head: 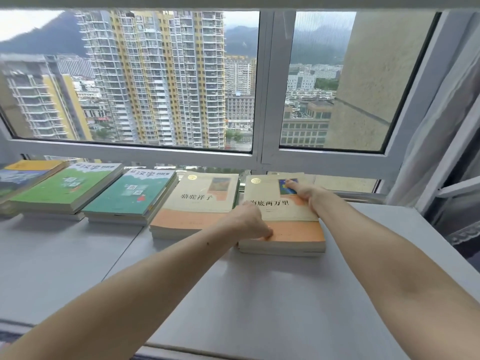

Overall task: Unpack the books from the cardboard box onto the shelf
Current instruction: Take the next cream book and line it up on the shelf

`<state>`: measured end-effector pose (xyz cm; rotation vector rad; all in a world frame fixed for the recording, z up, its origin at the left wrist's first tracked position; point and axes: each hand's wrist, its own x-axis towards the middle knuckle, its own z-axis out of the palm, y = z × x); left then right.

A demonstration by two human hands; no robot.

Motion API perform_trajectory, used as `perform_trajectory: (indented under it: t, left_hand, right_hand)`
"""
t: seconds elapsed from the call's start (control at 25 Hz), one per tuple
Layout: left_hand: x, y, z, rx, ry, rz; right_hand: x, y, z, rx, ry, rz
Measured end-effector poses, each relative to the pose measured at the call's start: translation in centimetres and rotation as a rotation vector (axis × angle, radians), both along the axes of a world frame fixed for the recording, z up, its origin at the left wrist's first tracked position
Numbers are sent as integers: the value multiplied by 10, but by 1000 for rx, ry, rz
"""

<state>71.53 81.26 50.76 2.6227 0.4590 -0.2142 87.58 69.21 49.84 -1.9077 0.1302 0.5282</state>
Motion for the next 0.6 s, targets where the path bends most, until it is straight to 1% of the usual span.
perform_trajectory:
  t: [0.12,0.28,0.32,0.4,0.44,0.6]
  left_hand:
    - [2,2,6,105,6,-60]
    - [11,7,15,226,13,-132]
    - [13,7,15,255,25,-143]
    - [16,9,16,286,42,-148]
    - [17,9,16,295,46,-152]
    - [20,8,18,287,61,-137]
  right_hand:
    - [9,8,-4,-47,-55,19]
    - [21,14,-10,-157,-133,-25]
    - [21,15,-10,-232,-168,-25]
    - [17,15,-10,-515,-264,-31]
    - [15,14,-9,-612,-316,-22]
    - [7,7,-4,-735,-451,34]
